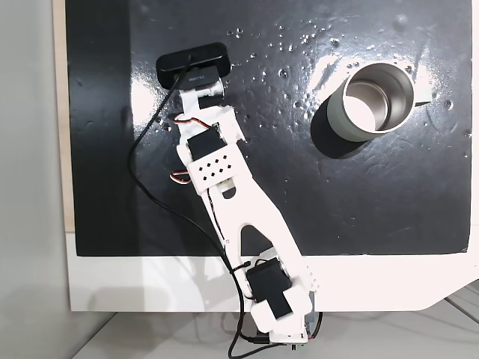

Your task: Grasp a pengrip and put it in the cup.

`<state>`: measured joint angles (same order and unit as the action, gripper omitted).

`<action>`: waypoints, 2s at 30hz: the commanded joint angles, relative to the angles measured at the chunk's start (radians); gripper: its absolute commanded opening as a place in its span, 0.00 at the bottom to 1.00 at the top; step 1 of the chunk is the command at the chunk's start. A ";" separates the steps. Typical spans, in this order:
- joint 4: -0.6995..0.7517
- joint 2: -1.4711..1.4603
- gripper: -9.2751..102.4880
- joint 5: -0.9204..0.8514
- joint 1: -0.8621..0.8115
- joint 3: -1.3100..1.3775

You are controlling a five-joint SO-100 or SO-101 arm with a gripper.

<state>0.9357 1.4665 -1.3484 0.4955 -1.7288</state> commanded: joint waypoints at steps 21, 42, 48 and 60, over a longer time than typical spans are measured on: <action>0.046 -0.305 0.22 -0.117 0.026 0.267; 0.123 -0.002 0.08 -0.071 -0.123 0.103; 0.261 0.222 0.08 -0.051 -0.247 0.103; 0.281 0.525 0.08 -0.156 -0.500 0.104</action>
<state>1.2609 1.9098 -1.4619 0.0583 -1.6352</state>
